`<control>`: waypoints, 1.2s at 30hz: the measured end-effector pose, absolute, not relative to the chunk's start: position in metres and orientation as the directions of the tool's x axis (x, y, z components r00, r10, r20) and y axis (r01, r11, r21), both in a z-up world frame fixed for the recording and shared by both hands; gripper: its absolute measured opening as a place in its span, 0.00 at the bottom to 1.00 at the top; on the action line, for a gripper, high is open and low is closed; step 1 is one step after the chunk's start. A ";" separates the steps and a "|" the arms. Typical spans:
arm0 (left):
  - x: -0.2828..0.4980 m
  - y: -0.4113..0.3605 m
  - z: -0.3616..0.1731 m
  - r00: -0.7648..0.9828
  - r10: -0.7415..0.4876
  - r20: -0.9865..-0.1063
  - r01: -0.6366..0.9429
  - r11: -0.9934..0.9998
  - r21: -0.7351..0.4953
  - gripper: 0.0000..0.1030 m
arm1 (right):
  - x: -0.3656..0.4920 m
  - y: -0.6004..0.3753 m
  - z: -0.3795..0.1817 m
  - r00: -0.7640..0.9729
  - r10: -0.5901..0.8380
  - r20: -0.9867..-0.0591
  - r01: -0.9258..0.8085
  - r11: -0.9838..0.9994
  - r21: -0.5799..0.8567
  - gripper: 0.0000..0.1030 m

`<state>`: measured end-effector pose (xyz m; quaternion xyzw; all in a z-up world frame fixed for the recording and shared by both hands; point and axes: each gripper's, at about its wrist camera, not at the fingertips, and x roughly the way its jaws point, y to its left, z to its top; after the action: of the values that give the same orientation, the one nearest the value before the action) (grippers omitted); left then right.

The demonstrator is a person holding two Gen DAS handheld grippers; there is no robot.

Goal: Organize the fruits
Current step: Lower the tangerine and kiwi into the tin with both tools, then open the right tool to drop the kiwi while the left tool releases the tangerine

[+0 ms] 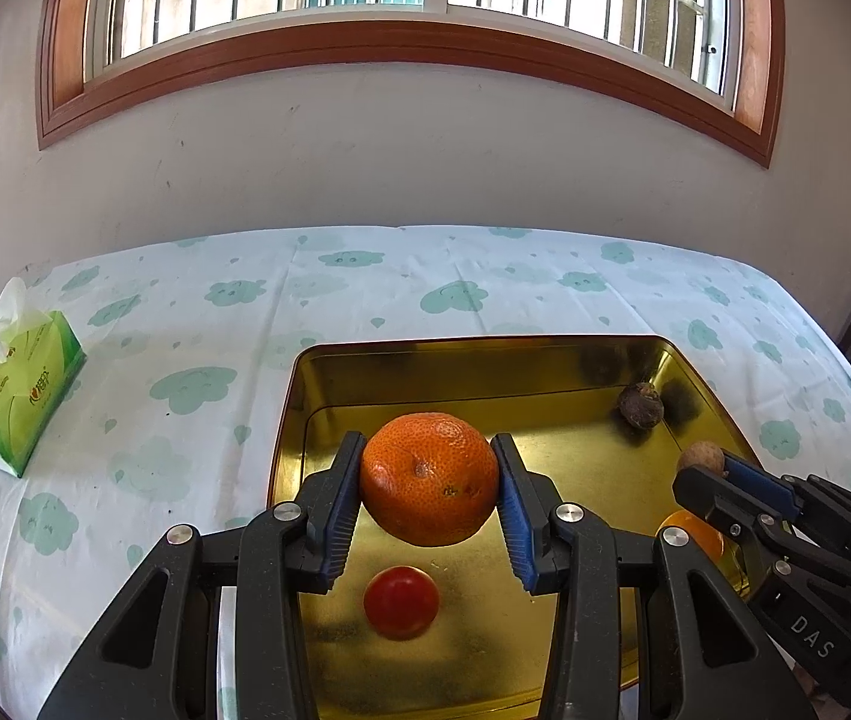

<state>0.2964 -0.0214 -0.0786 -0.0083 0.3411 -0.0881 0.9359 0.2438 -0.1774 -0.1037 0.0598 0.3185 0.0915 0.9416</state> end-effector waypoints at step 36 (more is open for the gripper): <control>0.304 -0.016 -0.082 0.738 -0.153 -0.658 0.123 0.988 -0.092 0.41 | 0.255 -0.173 -0.107 0.781 0.206 -0.590 -0.134 0.977 0.165 0.25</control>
<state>0.3042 -0.0159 -0.0825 -0.0210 0.3546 -0.0739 0.9319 0.2547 -0.1732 -0.1066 0.0568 0.3185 0.0902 0.9419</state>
